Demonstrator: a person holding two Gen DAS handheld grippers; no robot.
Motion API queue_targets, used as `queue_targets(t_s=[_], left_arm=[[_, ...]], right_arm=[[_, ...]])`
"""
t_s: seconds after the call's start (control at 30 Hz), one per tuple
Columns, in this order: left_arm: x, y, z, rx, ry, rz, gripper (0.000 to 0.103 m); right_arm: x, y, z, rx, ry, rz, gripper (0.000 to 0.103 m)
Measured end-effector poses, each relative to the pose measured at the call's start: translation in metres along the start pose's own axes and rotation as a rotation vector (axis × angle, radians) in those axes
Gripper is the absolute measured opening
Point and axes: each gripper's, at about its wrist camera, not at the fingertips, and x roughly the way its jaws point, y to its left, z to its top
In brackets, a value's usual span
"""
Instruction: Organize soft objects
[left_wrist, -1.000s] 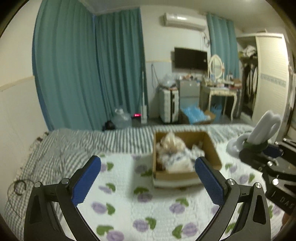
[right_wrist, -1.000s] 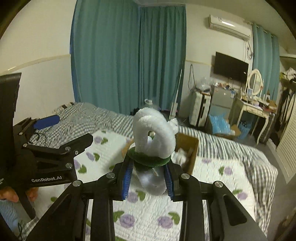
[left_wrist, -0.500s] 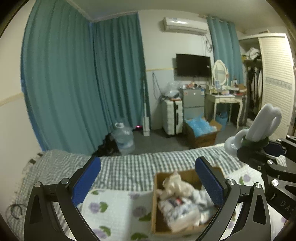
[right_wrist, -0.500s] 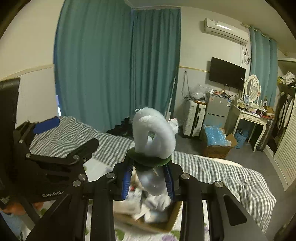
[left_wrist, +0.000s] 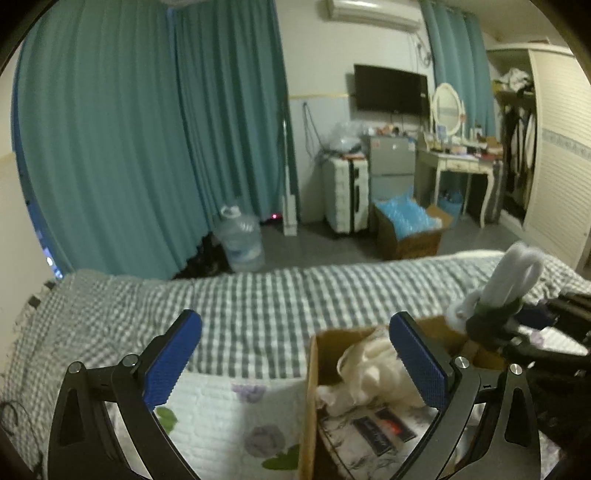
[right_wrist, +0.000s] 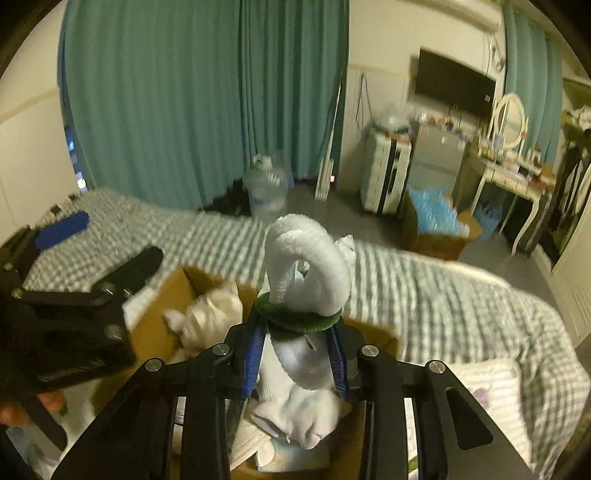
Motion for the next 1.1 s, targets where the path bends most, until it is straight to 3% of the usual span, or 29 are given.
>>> queue_targets(t_s=[0.2,0.23,0.3,0.43,0.63,0.8,0.97,1.03,1.1], left_arm=[[0.011,0.0,-0.016,0.001,0.047,-0.003,0.103],[0.012,0.001,-0.016,0.001,0.051,-0.005,0.103],[0.007,0.0,-0.015,0.002,0.054,-0.005,0.103],[-0.013,-0.002,-0.004,0.011,0.03,0.007,0.103],[-0.093,0.0,0.033,-0.002,-0.085,0.016,0.103],[-0.194,0.009,0.067,-0.024,-0.236,0.041,0.103],[-0.278,0.015,0.079,-0.019,-0.362,0.031,0.103],[-0.303,0.015,0.077,0.001,-0.401,0.03,0.103],[-0.322,0.02,0.071,0.003,-0.433,0.033,0.103]], right_arm=[[0.035,-0.014,-0.022,0.003,0.077,-0.011,0.034],[0.036,-0.015,-0.023,0.003,0.086,-0.014,0.037],[0.032,-0.016,-0.022,0.002,0.077,-0.032,0.06],[-0.001,-0.018,-0.015,0.032,0.019,-0.051,0.062],[-0.106,-0.017,0.009,0.04,-0.116,-0.099,0.066],[-0.214,-0.007,0.021,0.025,-0.267,-0.144,0.079],[-0.321,0.012,0.009,0.024,-0.456,-0.205,0.103],[-0.355,0.016,-0.001,0.024,-0.513,-0.265,0.103],[-0.375,0.02,-0.01,0.03,-0.537,-0.269,0.103]])
